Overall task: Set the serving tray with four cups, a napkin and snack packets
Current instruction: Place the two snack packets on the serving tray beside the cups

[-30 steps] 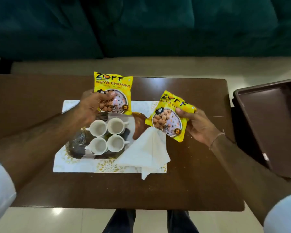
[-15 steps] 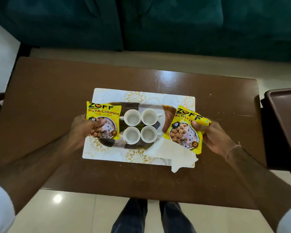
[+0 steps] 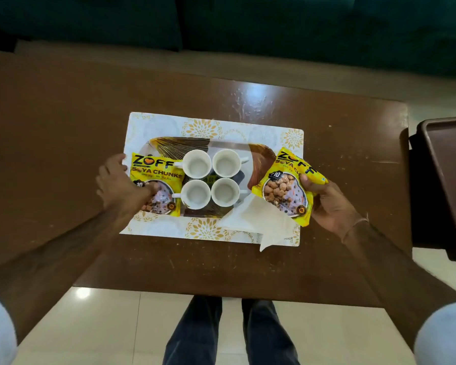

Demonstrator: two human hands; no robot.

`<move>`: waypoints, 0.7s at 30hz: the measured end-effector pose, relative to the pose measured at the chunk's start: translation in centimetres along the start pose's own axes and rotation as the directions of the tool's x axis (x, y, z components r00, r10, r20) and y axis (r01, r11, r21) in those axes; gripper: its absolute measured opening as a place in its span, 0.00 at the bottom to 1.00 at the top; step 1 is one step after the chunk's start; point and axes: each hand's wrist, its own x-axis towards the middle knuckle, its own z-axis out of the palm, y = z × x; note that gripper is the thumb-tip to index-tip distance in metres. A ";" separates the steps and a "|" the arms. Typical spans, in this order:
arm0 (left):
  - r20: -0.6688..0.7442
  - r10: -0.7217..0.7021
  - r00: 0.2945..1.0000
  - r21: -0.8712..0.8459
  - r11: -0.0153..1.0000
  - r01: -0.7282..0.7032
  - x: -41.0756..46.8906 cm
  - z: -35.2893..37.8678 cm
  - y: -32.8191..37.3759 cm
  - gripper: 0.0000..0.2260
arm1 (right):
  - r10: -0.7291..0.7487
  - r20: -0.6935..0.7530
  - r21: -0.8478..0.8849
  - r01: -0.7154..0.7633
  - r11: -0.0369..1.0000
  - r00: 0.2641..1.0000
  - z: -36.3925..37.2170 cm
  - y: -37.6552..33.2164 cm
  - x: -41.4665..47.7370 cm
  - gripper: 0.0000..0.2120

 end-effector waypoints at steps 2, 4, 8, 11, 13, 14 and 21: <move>-0.145 0.040 0.989 0.030 0.999 -0.036 -1.2 -0.1 1.4 0.32 | -0.005 -0.003 0.027 0.005 1.000 1.000 -0.2 0.1 0.0 0.26; -0.231 0.169 0.958 0.025 0.986 -0.168 -3.2 0.0 3.2 0.27 | 0.000 0.005 0.074 0.000 0.997 1.000 -0.4 0.0 0.0 0.27; -0.049 0.526 0.849 -0.167 0.834 -0.526 -9.9 2.8 6.5 0.14 | 0.021 0.044 0.197 -0.030 0.980 0.999 -1.2 -0.4 0.2 0.24; 0.283 0.618 0.734 -0.261 0.786 -0.561 -15.2 6.3 8.5 0.12 | 0.026 0.054 0.246 -0.038 0.968 0.998 -1.8 -0.7 0.6 0.22; 0.398 0.654 0.643 -0.164 0.740 -0.652 -17.6 9.6 9.6 0.20 | 0.029 0.048 0.267 -0.041 0.963 0.998 -2.3 -0.9 0.9 0.22; 0.426 0.652 0.627 -0.101 0.723 -0.683 -18.2 11.0 10.1 0.25 | 0.031 0.049 0.283 -0.044 0.958 0.998 -2.4 -0.9 1.0 0.21; 0.436 0.495 0.752 0.251 0.735 -0.630 -17.4 15.4 11.9 0.39 | 0.013 0.099 0.371 -0.049 0.927 0.995 -3.7 -1.3 1.4 0.15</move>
